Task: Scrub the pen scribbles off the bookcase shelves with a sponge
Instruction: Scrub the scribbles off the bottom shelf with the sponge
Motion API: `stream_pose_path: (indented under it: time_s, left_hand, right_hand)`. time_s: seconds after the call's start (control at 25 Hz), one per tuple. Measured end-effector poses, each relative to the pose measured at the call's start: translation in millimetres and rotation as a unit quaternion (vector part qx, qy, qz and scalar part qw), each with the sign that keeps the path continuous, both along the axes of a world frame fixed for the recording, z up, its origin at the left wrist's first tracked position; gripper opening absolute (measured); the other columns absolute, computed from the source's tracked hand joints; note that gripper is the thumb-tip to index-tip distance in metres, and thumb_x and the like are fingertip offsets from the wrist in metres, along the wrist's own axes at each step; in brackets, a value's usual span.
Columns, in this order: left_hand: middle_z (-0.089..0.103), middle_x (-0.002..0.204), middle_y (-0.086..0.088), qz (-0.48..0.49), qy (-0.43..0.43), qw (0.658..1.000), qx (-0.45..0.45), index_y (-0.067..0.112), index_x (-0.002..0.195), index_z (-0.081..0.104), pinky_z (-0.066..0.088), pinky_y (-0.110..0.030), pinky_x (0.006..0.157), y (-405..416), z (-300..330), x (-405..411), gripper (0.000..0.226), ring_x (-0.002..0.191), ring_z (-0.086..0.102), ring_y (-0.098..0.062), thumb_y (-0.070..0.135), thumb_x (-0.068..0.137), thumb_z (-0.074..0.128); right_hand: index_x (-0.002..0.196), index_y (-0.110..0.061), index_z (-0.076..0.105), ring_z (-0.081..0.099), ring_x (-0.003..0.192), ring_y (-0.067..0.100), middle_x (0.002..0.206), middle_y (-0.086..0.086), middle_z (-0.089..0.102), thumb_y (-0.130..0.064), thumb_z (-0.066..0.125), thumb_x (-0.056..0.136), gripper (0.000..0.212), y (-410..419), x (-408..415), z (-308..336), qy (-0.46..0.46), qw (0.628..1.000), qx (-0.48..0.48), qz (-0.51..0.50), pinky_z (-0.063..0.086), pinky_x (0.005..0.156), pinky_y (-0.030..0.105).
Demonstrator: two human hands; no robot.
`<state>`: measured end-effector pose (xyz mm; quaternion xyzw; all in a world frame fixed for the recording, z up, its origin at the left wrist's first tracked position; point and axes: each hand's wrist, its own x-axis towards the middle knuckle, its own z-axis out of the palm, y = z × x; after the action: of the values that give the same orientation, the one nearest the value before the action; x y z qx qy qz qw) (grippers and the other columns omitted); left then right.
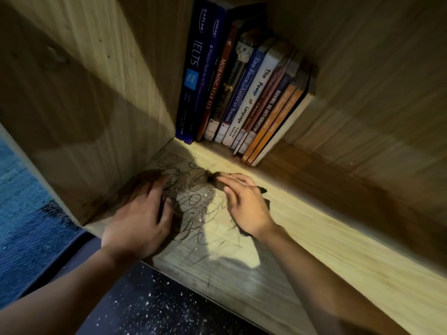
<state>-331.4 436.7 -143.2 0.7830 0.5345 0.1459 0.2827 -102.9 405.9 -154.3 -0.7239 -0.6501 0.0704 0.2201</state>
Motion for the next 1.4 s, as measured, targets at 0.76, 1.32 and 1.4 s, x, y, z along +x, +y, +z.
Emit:
stream_pose_path:
  time_s: [0.76,1.32,1.4]
  left_hand:
    - [0.04,0.149,-0.007,-0.006,0.013,1.0,0.007,0.033,0.152,0.013,0.032,-0.034,0.106,1.9,-2.0,0.5,0.055,0.132,0.042,-0.022,0.048,0.1,0.024]
    - [0.041,0.147,-0.004,-0.002,0.004,1.0,0.031,0.032,0.151,0.015,0.035,-0.033,0.103,0.4,-4.3,0.5,0.054,0.129,0.044,-0.02,0.049,0.1,0.022]
    - [0.04,0.149,-0.005,0.003,0.006,0.999,0.038,0.029,0.152,0.015,0.034,-0.032,0.105,3.2,-6.8,1.4,0.055,0.132,0.042,-0.02,0.049,0.1,0.021]
  right_hand:
    - [0.127,-0.021,0.061,0.039,0.136,0.011,0.14,-0.004,0.052,0.001,0.051,0.089,0.045,33.2,-22.2,-6.2,0.0,0.999,-0.021,0.041,0.025,0.118,0.032]
    - [0.13,-0.017,0.059,0.054,0.122,0.017,0.132,0.002,0.059,0.001,0.046,0.09,0.046,58.1,-17.3,-8.8,0.051,0.997,0.035,-0.05,0.039,0.107,0.026]
    - [0.127,-0.015,0.06,0.057,0.117,0.025,0.124,0.007,0.064,-0.002,0.052,0.085,0.045,80.5,-22.4,-8.5,-0.002,0.983,0.025,-0.18,0.041,0.104,0.031]
